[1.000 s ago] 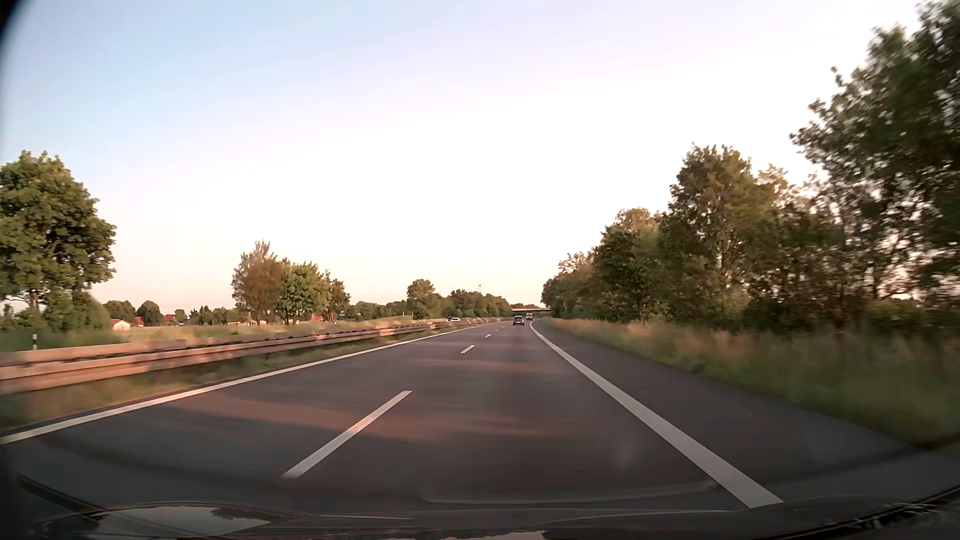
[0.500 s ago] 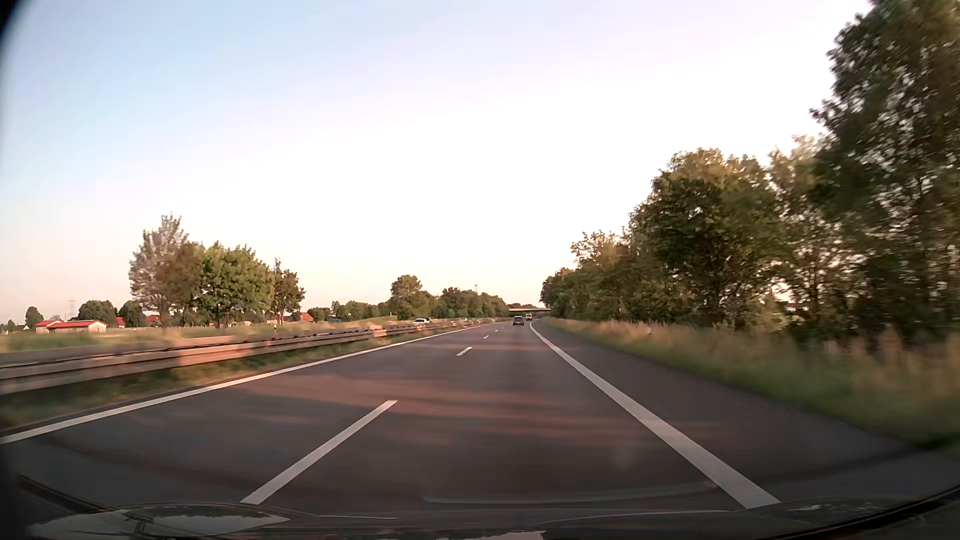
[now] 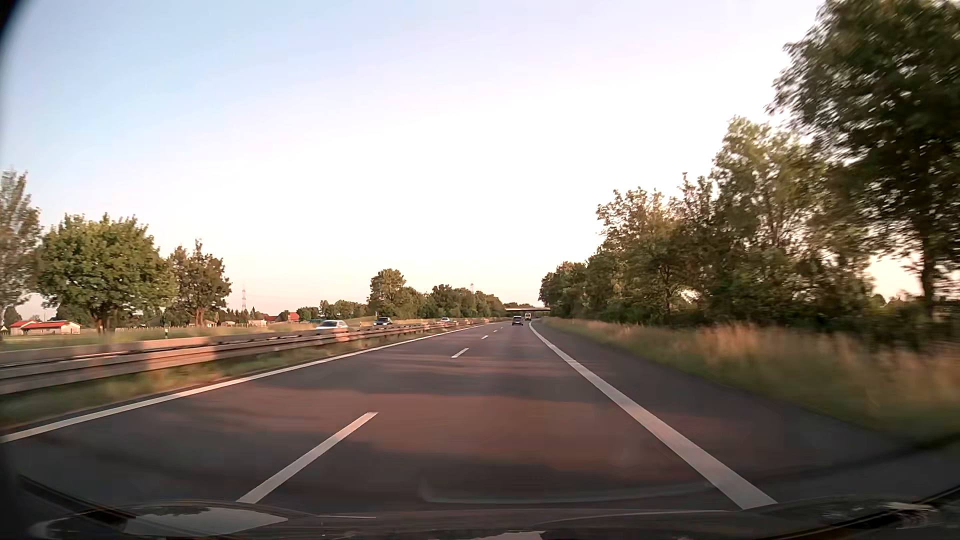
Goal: Follow the waypoints while adhering to traffic rules and regulations
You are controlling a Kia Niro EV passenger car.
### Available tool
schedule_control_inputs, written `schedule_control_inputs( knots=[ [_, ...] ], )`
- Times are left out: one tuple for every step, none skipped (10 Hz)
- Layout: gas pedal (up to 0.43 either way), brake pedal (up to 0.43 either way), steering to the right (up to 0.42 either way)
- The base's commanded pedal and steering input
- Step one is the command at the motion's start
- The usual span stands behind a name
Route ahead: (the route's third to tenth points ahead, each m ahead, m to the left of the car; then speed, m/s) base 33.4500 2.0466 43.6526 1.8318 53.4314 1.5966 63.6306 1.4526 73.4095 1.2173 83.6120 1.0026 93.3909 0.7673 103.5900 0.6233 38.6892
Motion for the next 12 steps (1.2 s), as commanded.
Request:
schedule_control_inputs(
  knots=[
    [0.378,0.018,0.002],
    [0.378,0.018,0.002],
    [0.378,0.018,0.002],
    [0.378,0.018,0.002],
    [0.378,0.018,0.002],
    [0.378,0.018,0.002],
    [0.390,0.018,0.002],
    [0.390,0.018,0.001],
    [0.390,0.018,0.001],
    [0.390,0.018,0.001],
    [0.390,0.018,0.001],
    [0.398,0.018,0.001]
  ],
)
